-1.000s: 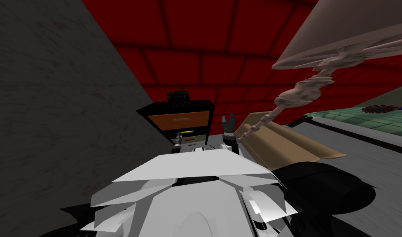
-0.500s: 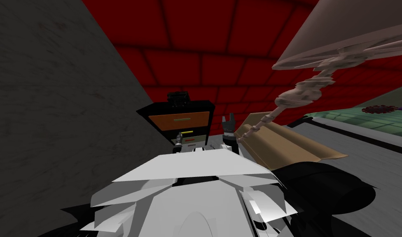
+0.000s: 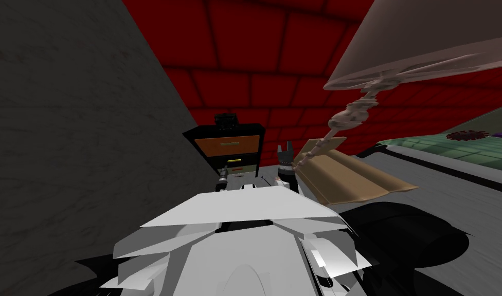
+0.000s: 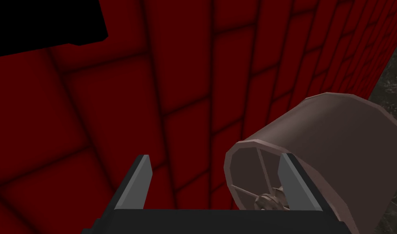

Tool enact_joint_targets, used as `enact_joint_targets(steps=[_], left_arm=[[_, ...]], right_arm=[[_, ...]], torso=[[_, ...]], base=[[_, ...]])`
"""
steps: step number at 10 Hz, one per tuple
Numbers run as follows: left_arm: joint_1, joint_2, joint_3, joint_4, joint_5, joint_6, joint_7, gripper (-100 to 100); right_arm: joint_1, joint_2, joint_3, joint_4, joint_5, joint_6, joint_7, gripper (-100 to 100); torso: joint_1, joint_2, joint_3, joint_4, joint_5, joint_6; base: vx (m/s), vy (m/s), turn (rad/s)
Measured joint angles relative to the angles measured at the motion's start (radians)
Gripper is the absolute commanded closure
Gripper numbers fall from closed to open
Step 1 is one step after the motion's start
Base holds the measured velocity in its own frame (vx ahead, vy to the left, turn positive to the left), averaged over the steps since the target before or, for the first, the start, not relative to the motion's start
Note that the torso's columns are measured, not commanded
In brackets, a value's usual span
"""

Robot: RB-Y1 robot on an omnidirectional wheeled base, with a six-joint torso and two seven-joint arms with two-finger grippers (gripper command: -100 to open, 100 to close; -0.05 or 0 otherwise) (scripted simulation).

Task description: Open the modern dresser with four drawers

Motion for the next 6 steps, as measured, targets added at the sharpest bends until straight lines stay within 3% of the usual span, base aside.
enact_joint_targets(steps=[1,6], left_arm=[[0.001,0.000,0.000,0.000,0.000,0.001,0.000,-100],[0.001,0.092,0.001,0.007,0.001,-0.007,0.003,-100]], right_arm=[[0.000,0.000,0.000,0.000,0.000,0.000,0.000,0],[0.001,0.000,0.000,0.000,0.000,0.000,0.000,0]], torso=[[0.000,-0.007,-0.004,-0.002,0.000,0.000],[-0.001,0.001,0.001,0.000,0.000,0.000]], base=[[-0.020,-0.001,-0.004],[0.028,-0.003,-0.004]])
